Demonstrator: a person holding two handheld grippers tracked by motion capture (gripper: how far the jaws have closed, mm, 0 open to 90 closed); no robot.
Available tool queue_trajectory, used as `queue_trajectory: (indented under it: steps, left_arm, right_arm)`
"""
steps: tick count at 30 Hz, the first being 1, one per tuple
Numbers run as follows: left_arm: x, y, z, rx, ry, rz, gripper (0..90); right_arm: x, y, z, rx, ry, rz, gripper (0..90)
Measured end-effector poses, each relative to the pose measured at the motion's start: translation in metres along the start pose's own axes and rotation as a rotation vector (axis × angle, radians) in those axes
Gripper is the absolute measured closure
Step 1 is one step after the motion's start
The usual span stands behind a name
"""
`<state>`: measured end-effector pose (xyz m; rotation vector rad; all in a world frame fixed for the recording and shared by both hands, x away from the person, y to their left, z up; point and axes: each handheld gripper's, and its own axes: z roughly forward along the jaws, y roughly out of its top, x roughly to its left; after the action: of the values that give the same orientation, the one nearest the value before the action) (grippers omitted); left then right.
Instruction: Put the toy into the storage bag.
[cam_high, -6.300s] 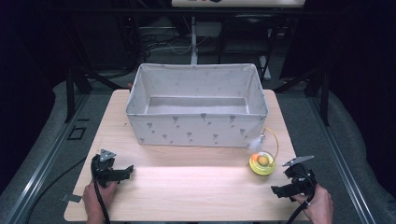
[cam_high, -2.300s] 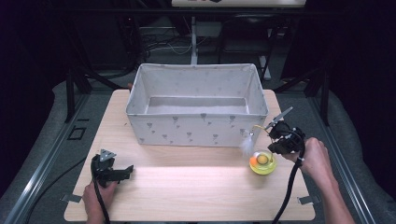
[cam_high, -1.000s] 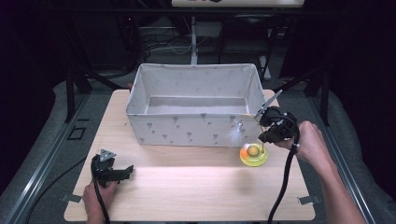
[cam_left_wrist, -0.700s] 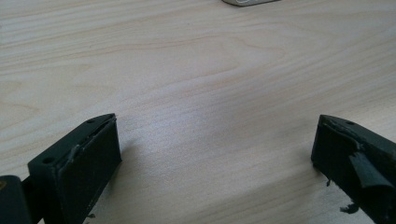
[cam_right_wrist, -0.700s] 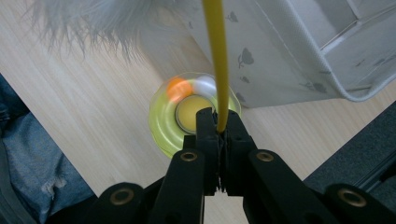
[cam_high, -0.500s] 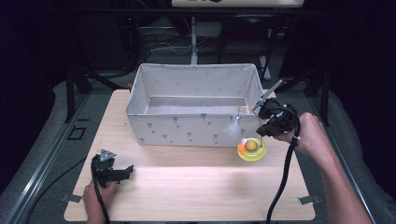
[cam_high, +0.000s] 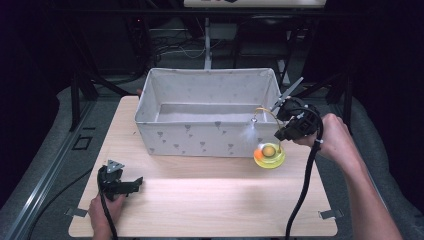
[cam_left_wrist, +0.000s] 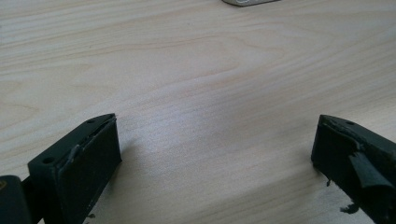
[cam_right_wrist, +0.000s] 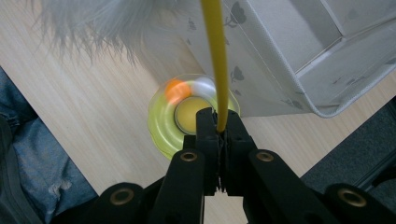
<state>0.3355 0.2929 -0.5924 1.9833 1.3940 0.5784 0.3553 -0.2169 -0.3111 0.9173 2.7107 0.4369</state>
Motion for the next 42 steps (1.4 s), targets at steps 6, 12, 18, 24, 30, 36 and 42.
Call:
queue_trajectory:
  steps: [6,12,18,24,30,36,42]
  left_arm:
    - [0.0,0.0,0.0,-0.001,0.0,0.001,1.3]
    - [0.0,0.0,0.0,-0.001,0.0,0.001,1.3]
    - [0.0,0.0,0.0,-0.001,0.0,0.001,1.3]
    - [0.0,0.0,0.0,0.0,-0.001,-0.001,1.3]
    - [0.0,0.0,0.0,0.0,0.0,0.001,1.3]
    - [0.0,0.0,0.0,0.004,-0.004,0.002,1.3]
    - [0.0,0.0,0.0,0.004,-0.004,0.002,1.3]
  right_arm:
    - [-0.002,0.007,-0.006,0.003,-0.002,-0.007,88.2]
    - [-0.004,0.013,-0.018,-0.011,-0.006,-0.012,88.2]
    - [-0.005,0.02,-0.03,-0.021,-0.011,-0.018,88.2]
    - [-0.009,0.026,-0.04,-0.029,-0.016,-0.017,88.2]
    - [-0.015,0.032,-0.049,-0.03,-0.027,-0.008,88.2]
    - [-0.022,0.04,-0.058,-0.045,-0.047,0.008,88.2]
    - [-0.03,0.048,-0.066,-0.06,-0.062,0.021,88.3]
